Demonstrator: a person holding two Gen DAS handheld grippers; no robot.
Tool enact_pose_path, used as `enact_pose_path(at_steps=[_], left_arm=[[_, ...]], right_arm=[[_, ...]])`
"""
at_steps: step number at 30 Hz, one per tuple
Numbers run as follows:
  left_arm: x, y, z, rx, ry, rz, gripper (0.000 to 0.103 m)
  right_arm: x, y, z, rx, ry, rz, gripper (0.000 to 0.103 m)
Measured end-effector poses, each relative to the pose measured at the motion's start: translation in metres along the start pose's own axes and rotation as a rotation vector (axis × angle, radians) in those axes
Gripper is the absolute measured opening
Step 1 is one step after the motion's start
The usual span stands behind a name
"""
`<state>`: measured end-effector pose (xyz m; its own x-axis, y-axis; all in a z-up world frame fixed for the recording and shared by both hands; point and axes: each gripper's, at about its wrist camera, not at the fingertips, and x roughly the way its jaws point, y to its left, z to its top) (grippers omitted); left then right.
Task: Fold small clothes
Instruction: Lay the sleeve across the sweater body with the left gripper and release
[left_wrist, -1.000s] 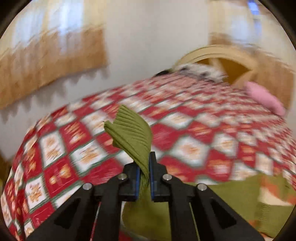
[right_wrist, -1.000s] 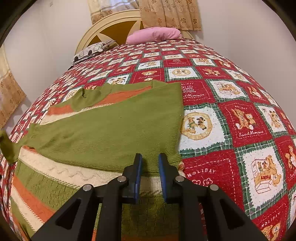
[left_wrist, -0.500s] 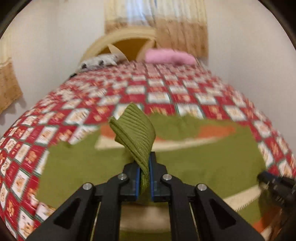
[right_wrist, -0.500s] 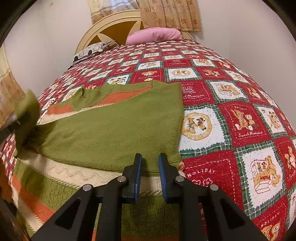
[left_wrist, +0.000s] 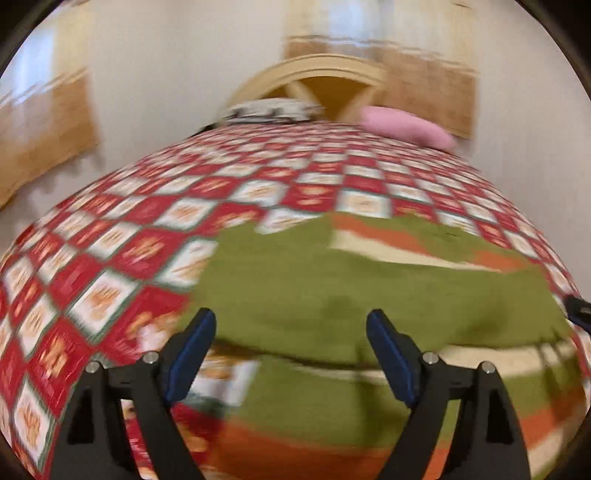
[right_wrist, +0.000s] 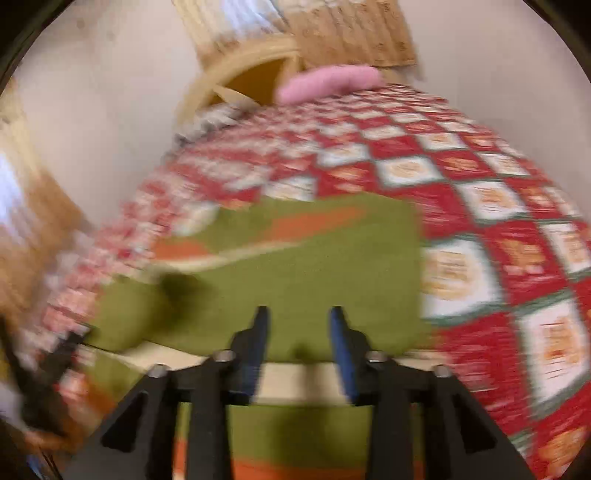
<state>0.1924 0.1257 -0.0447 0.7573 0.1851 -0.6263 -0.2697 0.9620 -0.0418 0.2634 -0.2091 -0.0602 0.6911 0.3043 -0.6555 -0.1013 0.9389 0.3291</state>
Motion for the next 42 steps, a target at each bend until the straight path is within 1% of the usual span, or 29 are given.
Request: enact_pose_path(at_steps=[1, 3, 5, 6, 8, 10, 11, 12, 13, 14, 15, 16, 17, 18, 20, 22, 24, 27, 29, 30, 33, 34, 36, 38, 40, 42], left_arm=[[0.007, 0.006, 0.000, -0.031, 0.025, 0.004, 0.086], [0.021, 0.019, -0.003, -0.109, 0.092, -0.014, 0.086], [0.032, 0.029, -0.008, -0.174, 0.139, -0.036, 0.086], [0.036, 0.034, -0.010, -0.212, 0.160, -0.051, 0.086], [0.035, 0.041, -0.014, -0.265, 0.163, -0.073, 0.086], [0.031, 0.038, -0.015, -0.270, 0.145, -0.067, 0.086], [0.030, 0.035, -0.015, -0.263, 0.142, -0.059, 0.086], [0.029, 0.032, -0.015, -0.258, 0.139, -0.053, 0.086], [0.028, 0.032, -0.016, -0.257, 0.137, -0.051, 0.086], [0.026, 0.032, -0.017, -0.259, 0.132, -0.046, 0.086], [0.025, 0.036, -0.016, -0.262, 0.127, -0.048, 0.086], [0.024, 0.036, -0.017, -0.267, 0.121, -0.053, 0.086], [0.021, 0.036, -0.017, -0.271, 0.111, -0.060, 0.086], [0.019, 0.038, -0.016, -0.274, 0.099, -0.066, 0.086], [0.014, 0.042, -0.016, -0.278, 0.070, -0.071, 0.086], [0.005, 0.042, -0.015, -0.282, 0.021, -0.085, 0.086], [0.002, 0.041, -0.014, -0.274, 0.000, -0.084, 0.086], [0.005, 0.040, -0.013, -0.265, 0.006, -0.073, 0.089], [0.009, 0.041, -0.013, -0.269, 0.024, -0.069, 0.089], [0.012, 0.042, -0.013, -0.272, 0.037, -0.062, 0.089], [0.026, 0.043, -0.014, -0.281, 0.107, -0.031, 0.089], [0.029, 0.043, -0.015, -0.286, 0.126, -0.022, 0.089], [0.031, 0.043, -0.016, -0.291, 0.143, -0.019, 0.089], [0.031, 0.042, -0.016, -0.282, 0.144, -0.011, 0.089], [0.032, 0.039, -0.016, -0.269, 0.152, 0.006, 0.089], [0.033, 0.038, -0.016, -0.263, 0.156, 0.013, 0.089]], right_arm=[[0.005, 0.016, 0.002, -0.004, 0.008, 0.052, 0.071], [0.021, 0.045, 0.004, -0.024, 0.044, 0.126, 0.071], [0.037, 0.063, 0.005, -0.021, 0.074, 0.154, 0.071], [0.045, 0.068, 0.006, -0.014, 0.079, 0.144, 0.071], [0.059, 0.075, 0.006, -0.005, 0.079, 0.110, 0.071], [0.076, 0.082, 0.005, -0.016, 0.109, 0.081, 0.069], [0.086, 0.088, 0.003, -0.043, 0.131, 0.061, 0.067], [0.091, 0.095, -0.004, -0.070, 0.144, 0.051, 0.055], [0.099, 0.101, -0.008, -0.107, 0.169, 0.037, 0.035], [0.103, 0.105, -0.013, -0.133, 0.185, 0.013, 0.026], [0.108, 0.110, -0.016, -0.168, 0.183, -0.024, 0.021], [0.108, 0.113, -0.017, -0.196, 0.174, -0.038, 0.014], [0.107, 0.116, -0.014, -0.214, 0.169, -0.041, 0.010], [0.104, 0.116, -0.011, -0.214, 0.166, -0.037, 0.009], [0.091, 0.119, 0.002, -0.215, 0.122, -0.023, 0.008], [0.070, 0.129, 0.022, -0.236, 0.048, -0.014, 0.008], [0.046, 0.140, 0.046, -0.253, -0.029, -0.003, 0.008], [0.007, 0.154, 0.078, -0.282, -0.134, 0.007, 0.007], [-0.016, 0.159, 0.096, -0.298, -0.198, 0.000, 0.003], [-0.026, 0.161, 0.104, -0.308, -0.228, -0.012, 0.003], [-0.052, 0.149, 0.115, -0.322, -0.296, -0.055, 0.003], [-0.056, 0.141, 0.116, -0.325, -0.311, -0.088, 0.003], [-0.056, 0.121, 0.116, -0.313, -0.310, -0.136, 0.003], [-0.047, 0.093, 0.112, -0.269, -0.271, -0.170, 0.003], [-0.032, 0.068, 0.102, -0.236, -0.226, -0.174, 0.003], [-0.010, 0.045, 0.088, -0.218, -0.155, -0.175, 0.003]])
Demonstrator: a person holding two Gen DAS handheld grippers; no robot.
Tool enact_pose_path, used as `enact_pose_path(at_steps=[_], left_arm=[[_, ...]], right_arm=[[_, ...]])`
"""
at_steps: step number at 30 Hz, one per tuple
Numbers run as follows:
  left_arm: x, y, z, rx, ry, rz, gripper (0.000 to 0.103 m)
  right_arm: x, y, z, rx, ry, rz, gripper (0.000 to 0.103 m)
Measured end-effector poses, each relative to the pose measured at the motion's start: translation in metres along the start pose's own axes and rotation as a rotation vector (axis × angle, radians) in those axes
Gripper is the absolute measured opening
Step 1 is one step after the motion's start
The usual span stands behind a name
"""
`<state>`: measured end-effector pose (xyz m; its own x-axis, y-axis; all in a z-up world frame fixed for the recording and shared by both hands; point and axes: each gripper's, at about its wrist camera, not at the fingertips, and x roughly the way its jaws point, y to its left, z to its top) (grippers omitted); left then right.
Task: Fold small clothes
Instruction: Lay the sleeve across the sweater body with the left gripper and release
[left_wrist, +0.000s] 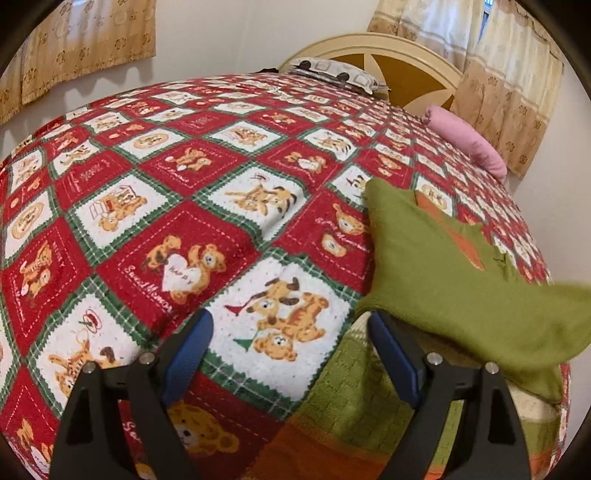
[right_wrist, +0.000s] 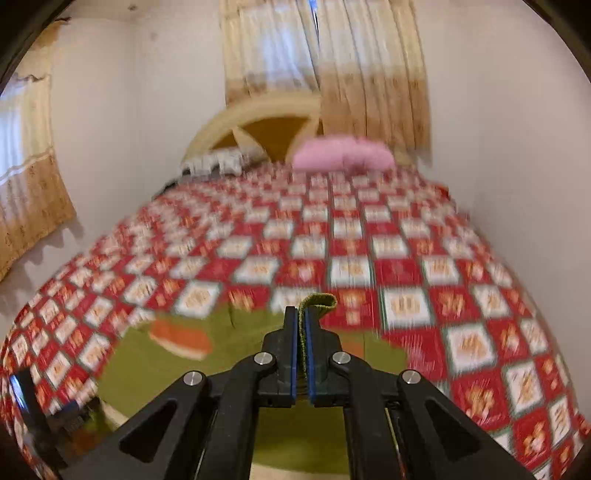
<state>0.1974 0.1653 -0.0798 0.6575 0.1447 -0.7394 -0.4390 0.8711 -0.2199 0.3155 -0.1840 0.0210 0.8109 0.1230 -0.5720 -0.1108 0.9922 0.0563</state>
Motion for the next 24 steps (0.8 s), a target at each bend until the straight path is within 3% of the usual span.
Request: enact_pose_path(at_steps=[4, 6, 9, 11, 14, 16, 17, 19, 21, 24], left_arm=[[0.001, 0.000, 0.000, -0.001, 0.004, 0.002, 0.090], [0.000, -0.001, 0.000, -0.001, 0.004, 0.003, 0.090], [-0.001, -0.001, 0.000, -0.001, 0.001, 0.000, 0.090], [-0.006, -0.001, 0.000, -0.001, -0.021, 0.005, 0.090], [-0.035, -0.012, -0.001, 0.051, -0.162, 0.066, 0.090], [-0.057, -0.035, 0.001, 0.151, -0.280, 0.074, 0.093], [-0.060, -0.045, 0.004, 0.186, -0.293, 0.059, 0.096], [-0.056, -0.062, 0.012, 0.223, -0.268, 0.027, 0.098], [-0.040, -0.078, 0.021, 0.244, -0.213, 0.039, 0.098], [-0.008, -0.090, 0.022, 0.300, -0.159, 0.122, 0.098]], right_arm=[[0.041, -0.030, -0.048, 0.030, 0.158, -0.048, 0.004], [0.054, -0.048, -0.072, 0.041, 0.245, -0.119, 0.005], [0.045, -0.075, -0.089, 0.085, 0.241, -0.289, 0.005], [0.027, -0.096, -0.090, 0.186, 0.202, -0.329, 0.005], [0.002, -0.110, -0.084, 0.282, 0.133, -0.255, 0.005], [0.000, -0.099, -0.077, 0.258, 0.130, -0.180, 0.005], [0.003, -0.090, -0.073, 0.231, 0.138, -0.130, 0.005], [0.014, -0.067, -0.070, 0.180, 0.171, -0.029, 0.005], [0.030, -0.044, -0.075, 0.151, 0.213, 0.050, 0.005], [0.051, -0.023, -0.093, 0.100, 0.285, 0.042, 0.005]])
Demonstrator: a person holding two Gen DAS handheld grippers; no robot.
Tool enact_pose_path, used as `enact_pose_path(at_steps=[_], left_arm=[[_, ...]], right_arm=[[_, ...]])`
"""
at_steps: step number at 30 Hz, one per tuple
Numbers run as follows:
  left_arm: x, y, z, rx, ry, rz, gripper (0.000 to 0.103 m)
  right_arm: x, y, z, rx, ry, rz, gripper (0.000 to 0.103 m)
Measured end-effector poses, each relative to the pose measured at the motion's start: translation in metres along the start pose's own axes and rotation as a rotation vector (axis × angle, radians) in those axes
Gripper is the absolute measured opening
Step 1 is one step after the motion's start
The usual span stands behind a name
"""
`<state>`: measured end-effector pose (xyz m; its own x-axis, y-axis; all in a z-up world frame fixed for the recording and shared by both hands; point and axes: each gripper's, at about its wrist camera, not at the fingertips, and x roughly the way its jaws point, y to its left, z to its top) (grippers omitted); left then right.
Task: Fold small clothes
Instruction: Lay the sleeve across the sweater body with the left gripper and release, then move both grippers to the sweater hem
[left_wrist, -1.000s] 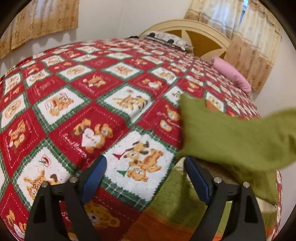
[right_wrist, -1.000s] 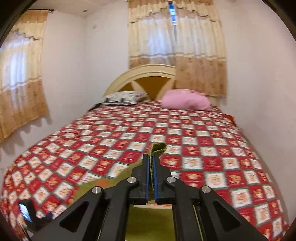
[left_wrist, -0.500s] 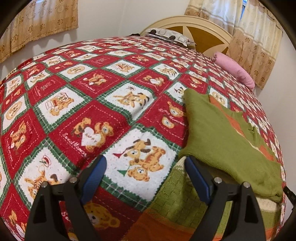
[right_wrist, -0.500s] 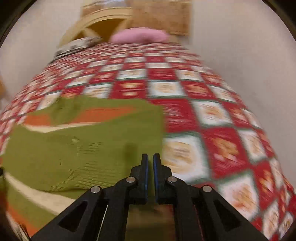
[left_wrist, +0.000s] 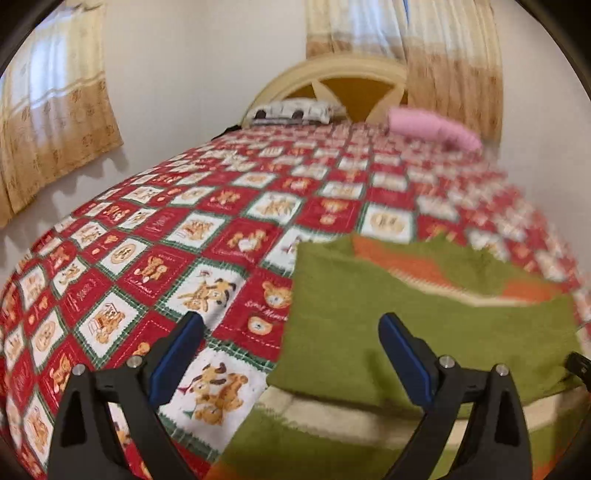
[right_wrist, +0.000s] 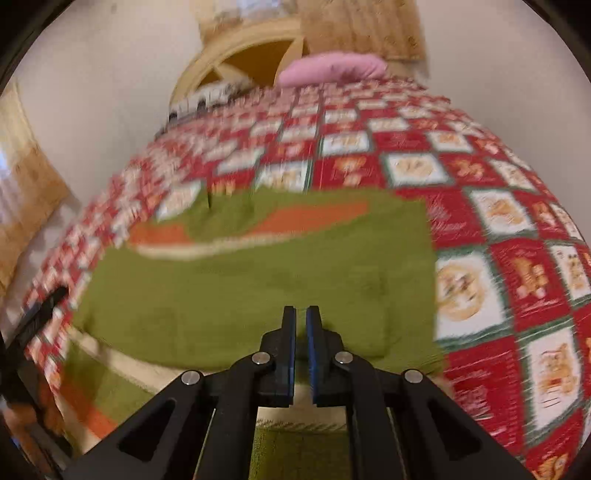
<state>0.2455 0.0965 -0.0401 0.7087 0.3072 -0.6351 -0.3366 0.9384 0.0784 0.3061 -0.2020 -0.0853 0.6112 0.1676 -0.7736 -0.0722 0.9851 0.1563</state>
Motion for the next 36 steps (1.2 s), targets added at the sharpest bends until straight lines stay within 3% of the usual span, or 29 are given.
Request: enact_pose_path(at_steps=[1, 4, 8, 12, 16, 18, 20, 22, 24, 31, 36], left_arm=[[0.009, -0.002, -0.004, 0.012, 0.033, 0.021, 0.098], [0.032, 0.004, -0.016, -0.009, 0.153, 0.007, 0.099], [0.035, 0.004, -0.019, -0.028, 0.169, -0.009, 0.102], [0.033, 0.003, -0.019, -0.027, 0.179, -0.022, 0.103], [0.000, -0.001, -0.021, 0.089, 0.115, -0.017, 0.103], [-0.021, -0.004, -0.030, 0.152, 0.056, -0.008, 0.103], [-0.037, -0.006, -0.037, 0.189, 0.018, -0.025, 0.103], [-0.053, -0.007, -0.044, 0.209, -0.003, -0.049, 0.103], [-0.065, -0.009, -0.049, 0.212, -0.004, -0.085, 0.103], [-0.092, -0.015, -0.067, 0.256, 0.001, -0.153, 0.103], [-0.119, 0.013, -0.089, 0.288, -0.012, -0.234, 0.103]], right_arm=[[0.009, 0.000, -0.006, -0.001, 0.028, -0.016, 0.005], [0.012, -0.014, -0.015, 0.042, -0.003, 0.042, 0.005], [0.013, -0.027, -0.016, 0.104, -0.019, 0.100, 0.005], [0.015, -0.019, -0.013, 0.079, -0.016, 0.068, 0.005], [0.000, -0.009, -0.007, 0.042, 0.019, 0.011, 0.006], [-0.027, -0.009, -0.013, 0.051, -0.033, 0.031, 0.008], [-0.050, -0.010, -0.020, 0.050, -0.062, 0.047, 0.018], [-0.073, -0.012, -0.031, 0.045, -0.085, 0.039, 0.039], [-0.093, -0.014, -0.041, 0.035, -0.112, 0.036, 0.046], [-0.144, -0.019, -0.083, -0.004, -0.168, -0.012, 0.046], [-0.165, -0.032, -0.113, 0.004, -0.138, -0.018, 0.046]])
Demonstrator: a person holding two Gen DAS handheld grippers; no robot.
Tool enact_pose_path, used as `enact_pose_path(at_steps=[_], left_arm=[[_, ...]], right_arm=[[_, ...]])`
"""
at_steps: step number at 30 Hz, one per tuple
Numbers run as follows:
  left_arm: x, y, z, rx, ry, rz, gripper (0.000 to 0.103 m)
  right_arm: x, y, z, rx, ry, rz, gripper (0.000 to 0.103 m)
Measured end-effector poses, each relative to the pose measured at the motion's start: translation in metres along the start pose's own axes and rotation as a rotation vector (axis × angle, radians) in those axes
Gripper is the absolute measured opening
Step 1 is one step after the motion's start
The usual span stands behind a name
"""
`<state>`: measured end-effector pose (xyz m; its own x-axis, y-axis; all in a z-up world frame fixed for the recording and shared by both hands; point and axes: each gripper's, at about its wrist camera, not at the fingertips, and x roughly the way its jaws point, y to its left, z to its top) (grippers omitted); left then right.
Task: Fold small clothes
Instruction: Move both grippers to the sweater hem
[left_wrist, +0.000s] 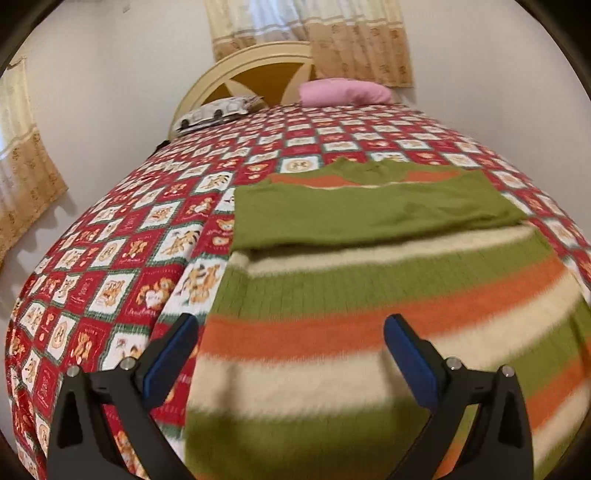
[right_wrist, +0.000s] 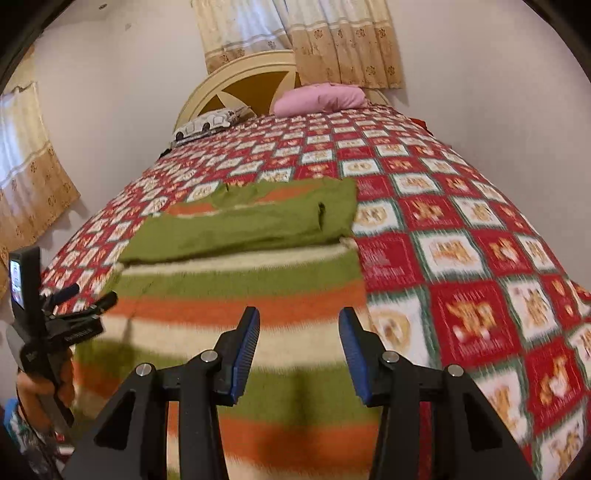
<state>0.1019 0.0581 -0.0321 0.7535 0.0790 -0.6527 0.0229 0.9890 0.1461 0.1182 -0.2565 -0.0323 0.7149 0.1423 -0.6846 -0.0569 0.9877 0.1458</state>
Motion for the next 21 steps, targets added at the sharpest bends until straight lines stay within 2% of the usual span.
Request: enact_pose_path(at_steps=[3, 6, 8, 11, 14, 18, 21], left_arm=[[-0.023, 0.016, -0.020, 0.002, -0.022, -0.035, 0.103], [-0.039, 0.028, -0.041, 0.021, -0.035, -0.031, 0.103], [-0.043, 0.034, -0.052, 0.029, -0.016, -0.025, 0.102], [-0.051, 0.040, -0.071, 0.023, 0.029, -0.054, 0.102], [-0.059, 0.048, -0.085, -0.028, 0.052, -0.117, 0.102], [-0.061, 0.048, -0.097, -0.062, 0.113, -0.177, 0.088], [-0.065, 0.050, -0.113, -0.048, 0.143, -0.179, 0.088]], right_arm=[[-0.020, -0.009, -0.019, -0.023, 0.016, -0.021, 0.046], [-0.037, -0.019, -0.040, -0.029, 0.044, -0.033, 0.046], [-0.047, -0.025, -0.058, -0.015, 0.072, -0.031, 0.046], [-0.054, -0.028, -0.081, 0.000, 0.106, -0.018, 0.046], [-0.056, -0.025, -0.099, -0.004, 0.140, -0.003, 0.046], [-0.056, -0.018, -0.111, -0.014, 0.179, 0.019, 0.046], [-0.059, -0.015, -0.118, -0.026, 0.194, 0.022, 0.046]])
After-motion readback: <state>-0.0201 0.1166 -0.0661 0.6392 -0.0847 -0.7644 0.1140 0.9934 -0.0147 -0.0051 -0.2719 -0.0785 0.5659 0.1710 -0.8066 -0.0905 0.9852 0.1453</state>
